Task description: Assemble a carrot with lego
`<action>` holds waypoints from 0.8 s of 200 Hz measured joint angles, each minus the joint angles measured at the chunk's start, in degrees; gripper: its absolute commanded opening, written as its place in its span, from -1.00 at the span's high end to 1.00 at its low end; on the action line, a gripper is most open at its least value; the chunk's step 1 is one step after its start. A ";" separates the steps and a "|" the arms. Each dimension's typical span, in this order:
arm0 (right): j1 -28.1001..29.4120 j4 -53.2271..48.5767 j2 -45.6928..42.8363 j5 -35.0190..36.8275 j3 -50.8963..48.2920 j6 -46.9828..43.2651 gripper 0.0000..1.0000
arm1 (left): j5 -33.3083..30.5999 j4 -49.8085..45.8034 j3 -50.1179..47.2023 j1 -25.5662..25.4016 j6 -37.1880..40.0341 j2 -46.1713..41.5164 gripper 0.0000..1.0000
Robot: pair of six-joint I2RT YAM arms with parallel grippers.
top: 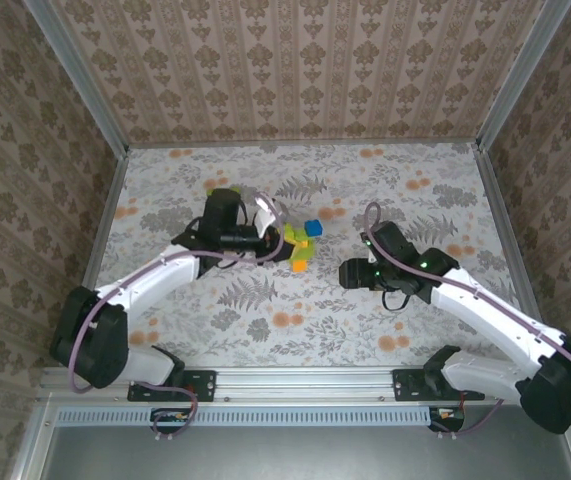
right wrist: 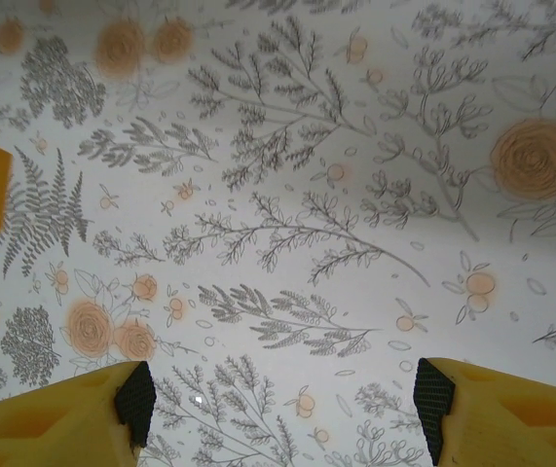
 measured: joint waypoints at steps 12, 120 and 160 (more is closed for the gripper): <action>-0.46 0.59 -1.20 -0.02 -0.46 -0.90 -0.46 | -0.59 -5.84 3.52 1.90 -0.70 0.52 0.37; -0.66 9.11 -0.87 -6.21 -4.85 -4.44 -0.45 | -8.02 -41.00 43.04 10.78 -6.27 33.03 0.45; -0.66 11.28 -0.83 -7.43 -6.34 -4.52 -0.45 | -8.31 -47.67 56.17 13.09 -7.04 44.72 0.42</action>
